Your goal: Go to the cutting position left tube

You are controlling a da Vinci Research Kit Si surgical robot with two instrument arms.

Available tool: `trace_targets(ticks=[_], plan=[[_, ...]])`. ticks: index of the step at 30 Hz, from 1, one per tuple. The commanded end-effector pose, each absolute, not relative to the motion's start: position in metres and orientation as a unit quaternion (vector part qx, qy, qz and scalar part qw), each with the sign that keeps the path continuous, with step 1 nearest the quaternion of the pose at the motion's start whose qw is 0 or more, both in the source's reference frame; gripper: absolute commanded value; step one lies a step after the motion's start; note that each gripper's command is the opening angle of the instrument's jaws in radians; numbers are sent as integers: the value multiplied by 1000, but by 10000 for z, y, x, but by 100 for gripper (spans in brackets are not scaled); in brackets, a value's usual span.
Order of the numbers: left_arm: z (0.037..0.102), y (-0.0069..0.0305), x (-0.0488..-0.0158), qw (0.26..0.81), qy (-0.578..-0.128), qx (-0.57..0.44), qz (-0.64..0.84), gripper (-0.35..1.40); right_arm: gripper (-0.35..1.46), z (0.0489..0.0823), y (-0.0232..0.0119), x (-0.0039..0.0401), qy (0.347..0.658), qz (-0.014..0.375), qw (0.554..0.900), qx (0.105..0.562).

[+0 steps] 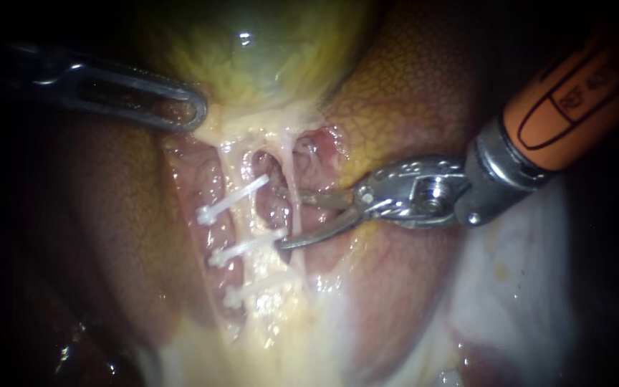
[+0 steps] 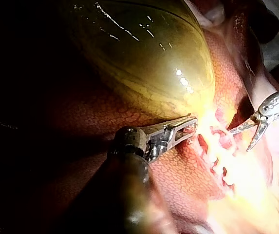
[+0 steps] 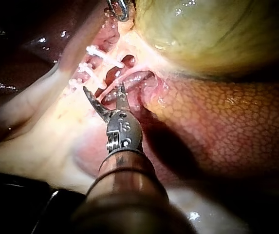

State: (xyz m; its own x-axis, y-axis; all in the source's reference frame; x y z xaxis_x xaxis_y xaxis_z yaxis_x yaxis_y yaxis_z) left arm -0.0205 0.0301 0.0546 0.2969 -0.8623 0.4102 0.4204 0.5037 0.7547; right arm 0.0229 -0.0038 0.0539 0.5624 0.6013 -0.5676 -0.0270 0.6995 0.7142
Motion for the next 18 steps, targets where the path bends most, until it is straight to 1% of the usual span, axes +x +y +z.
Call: trace_targets(ticks=[1,6,18], plan=[[546,300,-205,760,-417,265,-422,-35,126,536,-38,229,428,189,818,336],[546,300,-205,760,-417,265,-422,-35,126,530,-38,233,428,187,819,334],[545,300,-205,760,-417,265,-422,-35,126,532,-39,230,428,185,818,337]])
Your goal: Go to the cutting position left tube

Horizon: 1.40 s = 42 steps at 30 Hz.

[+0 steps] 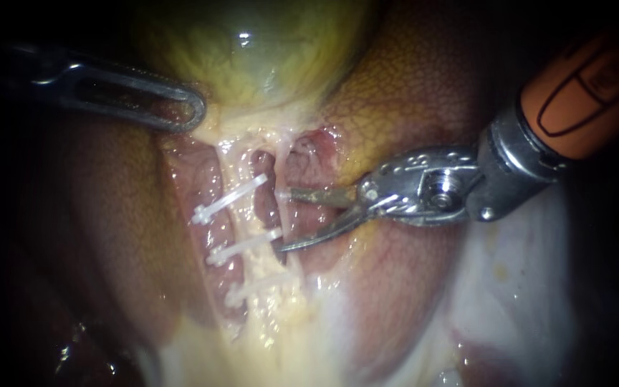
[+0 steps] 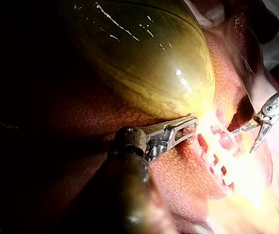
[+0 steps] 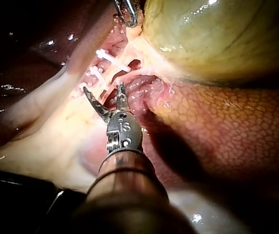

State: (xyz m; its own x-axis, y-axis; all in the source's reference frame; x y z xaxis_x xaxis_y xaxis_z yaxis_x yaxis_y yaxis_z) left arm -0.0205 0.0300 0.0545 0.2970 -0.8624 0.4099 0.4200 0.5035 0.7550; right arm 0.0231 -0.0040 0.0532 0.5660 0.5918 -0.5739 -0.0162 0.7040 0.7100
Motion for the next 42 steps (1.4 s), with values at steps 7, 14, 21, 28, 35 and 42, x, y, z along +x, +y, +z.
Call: trace_targets(ticks=[7,14,21,28,35,42], plan=[[545,300,-205,760,-417,265,-422,-35,126,541,-37,219,429,183,818,336],[545,300,-205,760,-417,265,-422,-35,126,550,-37,209,422,178,823,337],[545,300,-205,760,-417,265,-422,-35,126,542,-38,202,420,176,823,339],[545,300,-204,760,-417,265,-422,-35,126,536,-39,204,420,176,823,340],[545,299,-204,760,-417,265,-422,-35,126,533,-40,214,421,175,820,345],[544,299,-204,760,-417,265,-422,-35,126,537,-45,230,423,172,818,352]])
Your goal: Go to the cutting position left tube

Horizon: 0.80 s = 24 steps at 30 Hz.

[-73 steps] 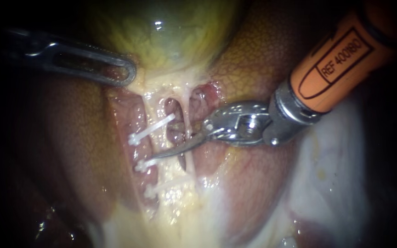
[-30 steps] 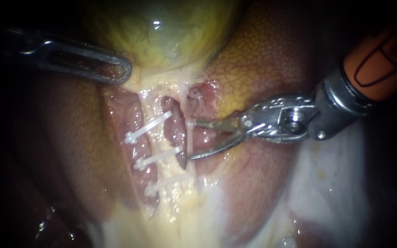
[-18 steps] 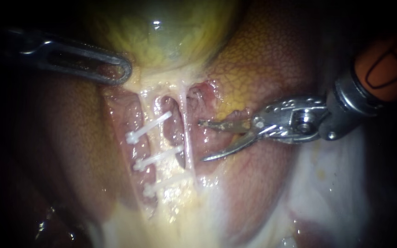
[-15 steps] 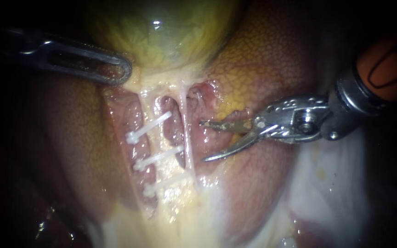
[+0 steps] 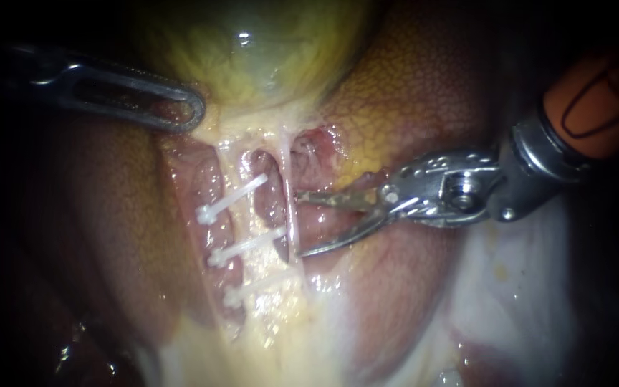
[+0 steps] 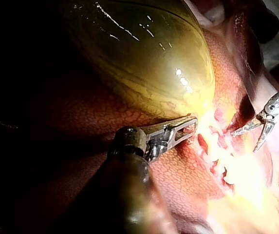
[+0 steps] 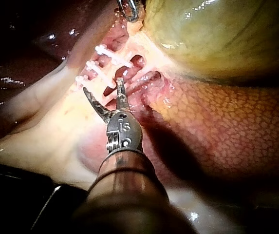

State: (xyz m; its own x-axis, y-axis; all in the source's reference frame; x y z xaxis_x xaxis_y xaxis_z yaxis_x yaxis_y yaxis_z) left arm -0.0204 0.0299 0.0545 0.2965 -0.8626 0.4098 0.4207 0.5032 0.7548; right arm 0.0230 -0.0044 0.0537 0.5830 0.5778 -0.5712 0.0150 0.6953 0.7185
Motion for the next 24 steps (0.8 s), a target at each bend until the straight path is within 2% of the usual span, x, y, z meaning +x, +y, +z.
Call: trace_targets(ticks=[1,12,24], plan=[[544,299,-204,760,-417,265,-422,-35,126,538,-46,233,423,172,818,351],[544,299,-204,760,-417,265,-422,-35,126,563,-53,244,424,162,818,353],[544,299,-204,760,-417,265,-422,-35,126,597,-43,246,431,153,810,368]])
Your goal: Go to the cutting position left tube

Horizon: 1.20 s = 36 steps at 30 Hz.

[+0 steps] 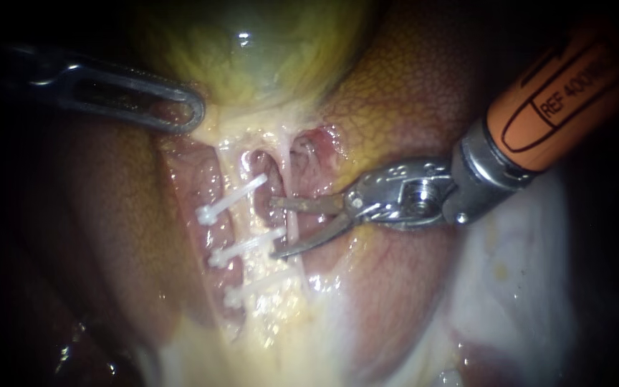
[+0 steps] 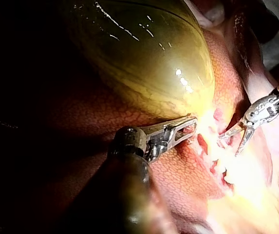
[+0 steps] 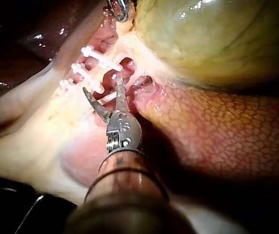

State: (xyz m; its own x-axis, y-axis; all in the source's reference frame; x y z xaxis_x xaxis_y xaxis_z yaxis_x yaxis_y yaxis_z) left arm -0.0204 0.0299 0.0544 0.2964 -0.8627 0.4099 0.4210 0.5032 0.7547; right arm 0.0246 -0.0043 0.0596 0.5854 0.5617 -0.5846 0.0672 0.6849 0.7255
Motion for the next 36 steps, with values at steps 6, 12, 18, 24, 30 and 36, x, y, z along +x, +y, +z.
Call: trace_targets(ticks=[6,12,18,24,30,36], plan=[[544,299,-204,760,-417,265,-422,-35,126,606,-34,247,453,148,784,399],[544,299,-204,760,-417,265,-422,-35,124,612,-27,252,490,128,740,442],[544,299,-204,760,-417,265,-422,-35,121,609,-30,273,524,102,701,473],[544,298,-204,760,-417,265,-422,-35,114,597,-41,289,543,82,678,489],[544,298,-205,760,-417,265,-422,-35,106,591,-45,305,570,72,648,500],[544,298,-205,760,-417,265,-422,-35,101,589,-48,320,578,63,639,504]])
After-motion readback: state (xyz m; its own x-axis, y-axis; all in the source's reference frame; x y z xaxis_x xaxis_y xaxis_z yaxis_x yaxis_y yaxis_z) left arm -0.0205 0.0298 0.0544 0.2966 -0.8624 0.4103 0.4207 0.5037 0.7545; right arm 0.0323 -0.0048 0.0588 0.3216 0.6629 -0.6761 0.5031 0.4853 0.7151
